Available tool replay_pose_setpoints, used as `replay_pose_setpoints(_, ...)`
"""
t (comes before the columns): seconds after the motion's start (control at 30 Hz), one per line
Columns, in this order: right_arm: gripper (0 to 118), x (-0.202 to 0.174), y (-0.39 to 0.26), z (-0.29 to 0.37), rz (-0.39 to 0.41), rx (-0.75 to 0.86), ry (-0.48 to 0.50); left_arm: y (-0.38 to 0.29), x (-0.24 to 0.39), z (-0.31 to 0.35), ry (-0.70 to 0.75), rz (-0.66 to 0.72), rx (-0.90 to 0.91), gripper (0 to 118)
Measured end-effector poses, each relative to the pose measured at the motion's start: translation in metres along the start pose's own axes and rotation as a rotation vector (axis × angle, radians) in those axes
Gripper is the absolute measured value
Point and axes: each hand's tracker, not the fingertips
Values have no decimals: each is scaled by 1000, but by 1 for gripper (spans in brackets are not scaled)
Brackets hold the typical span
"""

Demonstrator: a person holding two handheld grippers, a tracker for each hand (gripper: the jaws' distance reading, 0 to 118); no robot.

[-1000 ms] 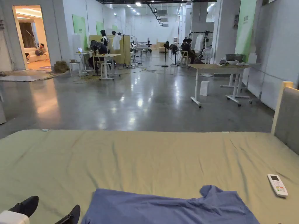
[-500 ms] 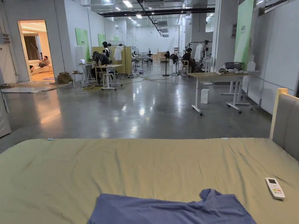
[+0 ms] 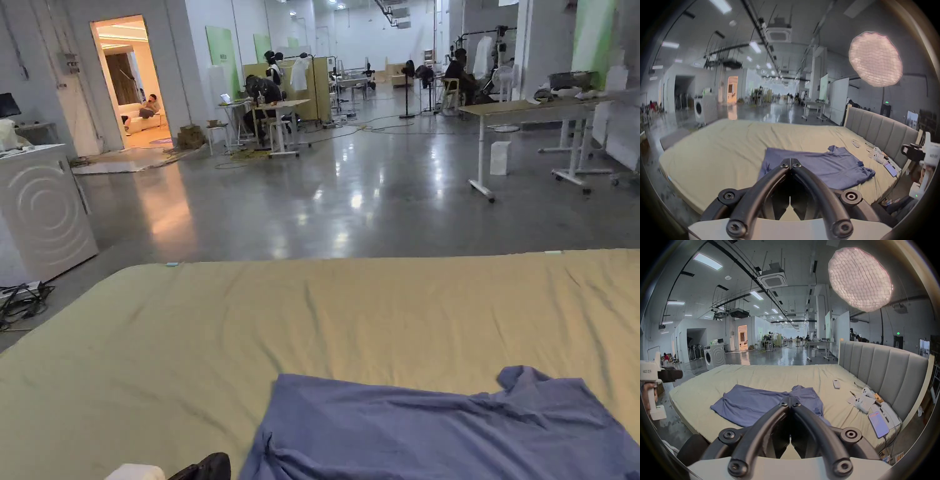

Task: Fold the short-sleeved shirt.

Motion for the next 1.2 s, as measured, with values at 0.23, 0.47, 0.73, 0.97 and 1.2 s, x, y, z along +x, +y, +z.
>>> replay_pose_setpoints(0.23, 0, 14, -28, -14, -44, -112, -29, -39, -61, -109, 30, 87, -234, 63)
replay_pose_setpoints(0.47, 0, 19, -53, -22, -89, -247, -34, -89, -101, -207, 120, 178, -452, 75)
replay_pose_setpoints(0.73, 0, 23, -65, -20, -122, -298, -64, -110, -101, -234, 147, 173, -503, 53)
replay_pose_setpoints(0.97, 0, 24, -71, -19, -94, -327, -70, -109, -85, -244, 209, 163, -508, 7)
replay_pose_setpoints(1.2, 1, 55, -72, -48, -129, -310, -87, -116, -65, -260, 202, -75, -620, 7)
